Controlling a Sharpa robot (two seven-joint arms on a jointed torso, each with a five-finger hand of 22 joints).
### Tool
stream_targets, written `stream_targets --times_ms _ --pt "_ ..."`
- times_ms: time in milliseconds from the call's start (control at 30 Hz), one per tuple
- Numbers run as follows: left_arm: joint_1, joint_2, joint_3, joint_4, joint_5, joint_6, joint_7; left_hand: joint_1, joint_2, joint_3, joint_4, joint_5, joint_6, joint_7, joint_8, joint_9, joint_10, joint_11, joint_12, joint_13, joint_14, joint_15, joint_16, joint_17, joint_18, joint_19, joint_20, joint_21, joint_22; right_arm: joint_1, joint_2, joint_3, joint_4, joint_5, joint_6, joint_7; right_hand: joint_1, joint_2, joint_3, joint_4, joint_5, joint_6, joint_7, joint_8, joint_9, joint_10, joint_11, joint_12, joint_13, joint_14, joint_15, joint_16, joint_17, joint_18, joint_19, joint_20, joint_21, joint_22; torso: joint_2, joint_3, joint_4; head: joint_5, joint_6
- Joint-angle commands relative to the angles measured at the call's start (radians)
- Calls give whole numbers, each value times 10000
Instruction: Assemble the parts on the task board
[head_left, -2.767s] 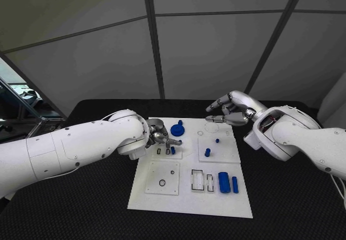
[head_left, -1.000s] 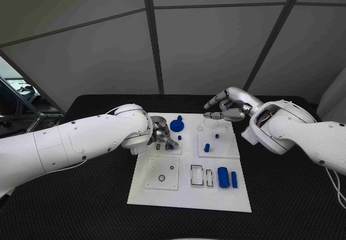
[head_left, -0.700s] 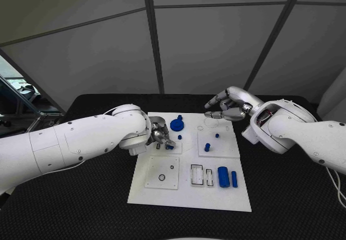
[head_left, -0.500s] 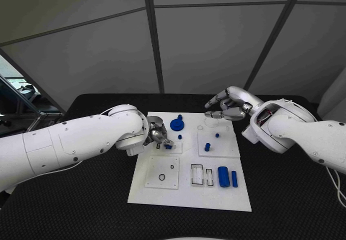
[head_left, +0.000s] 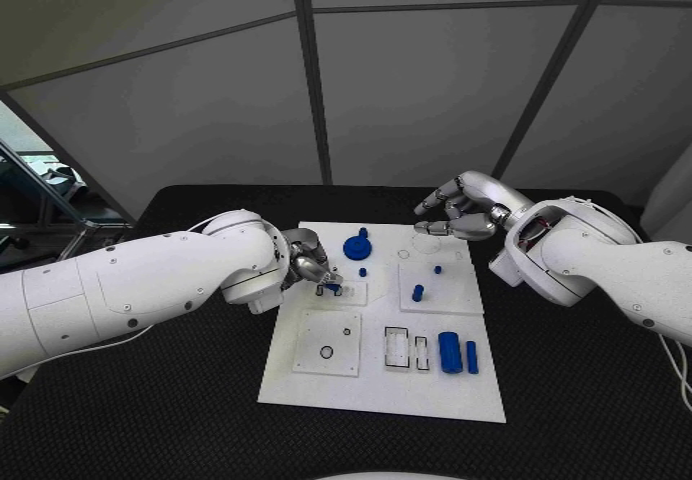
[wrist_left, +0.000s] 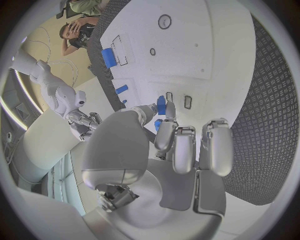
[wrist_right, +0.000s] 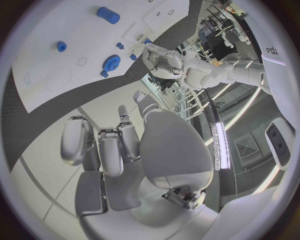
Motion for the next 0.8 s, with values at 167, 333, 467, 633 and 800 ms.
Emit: stream_targets --times_ms 167,333,467,633,800 --pt "-183 -27 -13 187 -1256 -1227 158 -221 22 1277 -1149 17 17 -71 85 53 115 21 95 48 801 14 28 1742 -22 106 -1 88 901 22 -29 9 18 -209 69 53 95 -3 45 -31 60 92 -5 31 -14 -2 -35 -31 497 833 -47 -41 1698 113 -50 15 -59 -9 7 -3 -9 33 -22" --pt "-269 -5 -19 281 -1639 -1606 179 -273 27 1316 -1163 12 24 -78 102 71 162 16 160 117 801 11 27 1742 -49 183 -4 156 1010 22 -44 9 25 -256 75 52 91 0 50 -26 83 100 -5 34 -14 -7 -36 -37 490 834 -47 -39 1703 113 -48 15 -59 -7 9 5 -26 55 -27" --pt "-344 26 -24 318 -1780 -1762 140 -310 18 1371 -1201 14 26 -88 120 91 188 6 195 152 801 4 28 1744 -57 211 -8 178 1047 22 -44 9 25 -290 88 50 91 0 50 -26 83 100 -5 34 -14 -7 -36 -37 490 834 -47 -39 1703 113 -48 15 -59 -7 10 -4 -22 48 -38" --pt "-437 53 -26 340 -1912 -1724 90 -337 6 1421 -1238 14 22 -94 134 108 201 0 212 169 802 -2 30 1747 -71 253 -13 214 1107 22 -41 9 24 -322 112 47 87 2 55 -21 107 112 -7 39 -13 2 -37 -27 501 836 -48 -36 1710 112 -44 14 -58 -3 9 -11 -17 48 -57" --pt "-505 80 -28 350 -1947 -1480 0 -353 0 1454 -1263 12 19 -96 143 119 191 -4 195 148 802 -5 28 1745 -72 258 -16 216 1111 22 -35 8 19 -333 137 42 87 2 55 -21 107 112 -7 39 -13 2 -37 -27 501 836 -48 -36 1710 112 -44 14 -58 -3 13 -9 -23 60 -67"
